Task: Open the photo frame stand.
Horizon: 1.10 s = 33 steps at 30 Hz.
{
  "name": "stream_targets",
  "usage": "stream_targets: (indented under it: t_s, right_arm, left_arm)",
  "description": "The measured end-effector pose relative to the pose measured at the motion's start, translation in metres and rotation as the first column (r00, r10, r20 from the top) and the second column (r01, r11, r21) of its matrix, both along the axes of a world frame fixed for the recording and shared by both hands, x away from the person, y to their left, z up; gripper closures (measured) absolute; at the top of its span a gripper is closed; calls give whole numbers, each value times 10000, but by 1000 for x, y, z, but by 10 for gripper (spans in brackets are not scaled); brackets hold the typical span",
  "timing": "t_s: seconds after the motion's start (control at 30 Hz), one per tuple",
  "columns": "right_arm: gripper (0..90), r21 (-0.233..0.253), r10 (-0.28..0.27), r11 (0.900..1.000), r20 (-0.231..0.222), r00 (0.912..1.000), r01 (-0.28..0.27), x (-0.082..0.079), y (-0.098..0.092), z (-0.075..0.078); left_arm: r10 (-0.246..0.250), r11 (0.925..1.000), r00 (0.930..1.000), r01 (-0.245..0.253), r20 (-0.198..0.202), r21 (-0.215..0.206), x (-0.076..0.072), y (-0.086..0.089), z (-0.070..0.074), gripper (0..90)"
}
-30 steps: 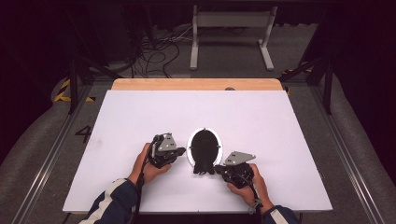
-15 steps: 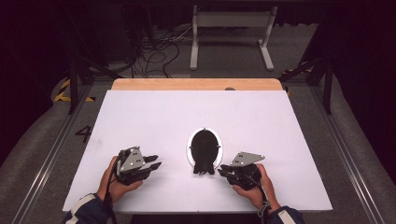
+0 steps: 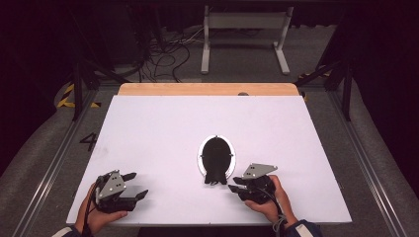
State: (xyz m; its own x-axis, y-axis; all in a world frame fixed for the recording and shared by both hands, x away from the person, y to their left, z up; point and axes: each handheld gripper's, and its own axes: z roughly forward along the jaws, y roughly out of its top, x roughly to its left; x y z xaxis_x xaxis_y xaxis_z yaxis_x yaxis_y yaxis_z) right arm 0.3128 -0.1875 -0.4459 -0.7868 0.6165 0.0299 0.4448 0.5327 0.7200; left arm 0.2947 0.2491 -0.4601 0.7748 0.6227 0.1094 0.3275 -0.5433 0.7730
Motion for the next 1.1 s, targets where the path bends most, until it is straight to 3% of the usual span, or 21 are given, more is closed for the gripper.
stream_targets:
  t_s: [0.2, 0.47, 0.77, 0.93, 1.1]
  right_arm:
    - [656, -285, 217, 9994, -123, 9997, -220, -1, 6, -5]
    - [666, -454, 345, 9983, -180, 9992, -352, 1, 14, -8]
    - [705, -781, 25, 9969, -216, 9998, -41, 7, 23, -6]
    - [700, -563, 2, 9984, -352, 9994, -22, 10, 23, -6]
    - [691, 17, -59, 10000, -662, 9978, 60, 14, 19, -8]
  left_arm:
    - [258, 9996, 9996, -260, -134, -136, 0, 4, -2, 238]
    - [169, 9998, 9997, -170, -189, -73, 1, 1, -3, 225]
    - [195, 9998, 9993, -197, -315, -63, 3, 0, -4, 209]
    - [172, 9999, 9991, -172, -386, -1, 4, 0, -5, 203]
    - [169, 9999, 9991, -168, -388, 25, 4, 0, -5, 200]
